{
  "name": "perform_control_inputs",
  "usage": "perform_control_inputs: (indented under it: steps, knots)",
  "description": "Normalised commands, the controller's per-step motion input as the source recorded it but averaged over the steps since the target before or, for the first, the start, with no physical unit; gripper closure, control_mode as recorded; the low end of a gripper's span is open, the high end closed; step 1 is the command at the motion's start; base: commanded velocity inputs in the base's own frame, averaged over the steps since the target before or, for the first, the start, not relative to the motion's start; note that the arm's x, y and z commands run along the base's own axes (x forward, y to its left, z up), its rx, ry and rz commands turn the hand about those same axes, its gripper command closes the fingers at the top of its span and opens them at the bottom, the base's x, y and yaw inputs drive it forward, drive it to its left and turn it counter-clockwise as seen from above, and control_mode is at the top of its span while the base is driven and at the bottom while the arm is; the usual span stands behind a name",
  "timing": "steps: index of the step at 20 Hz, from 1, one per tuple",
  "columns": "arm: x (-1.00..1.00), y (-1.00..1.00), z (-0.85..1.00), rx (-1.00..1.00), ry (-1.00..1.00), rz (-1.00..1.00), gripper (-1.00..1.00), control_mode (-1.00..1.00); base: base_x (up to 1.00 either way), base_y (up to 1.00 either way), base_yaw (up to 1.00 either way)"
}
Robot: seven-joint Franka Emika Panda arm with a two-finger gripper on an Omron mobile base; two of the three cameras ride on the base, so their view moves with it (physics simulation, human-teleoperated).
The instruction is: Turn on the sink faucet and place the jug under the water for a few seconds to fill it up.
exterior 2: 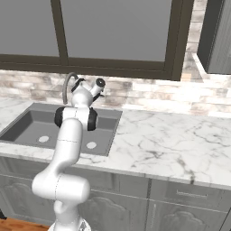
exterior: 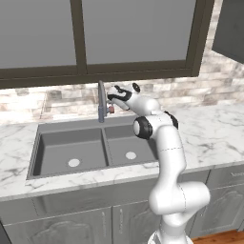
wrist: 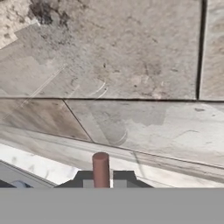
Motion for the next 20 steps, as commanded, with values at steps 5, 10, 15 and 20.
perform_control_inputs:
  steps: [5,10,15,20]
  knots:
    - [0.0,-0.46,0.0,0.0,0.0,0.0,1.0,-1.0,0.0,0.0,0.0]
    - [0.0,-0.53,0.0,0.0,0.0,-0.01,1.0,-1.0,0.0,0.0,0.0]
    - [0.0,-0.55,-0.06,0.0,0.0,-0.01,1.0,-1.0,0.0,0.0,0.0]
    - [0.0,-0.55,-0.11,0.0,0.0,-0.02,1.0,-1.0,0.0,0.0,0.0]
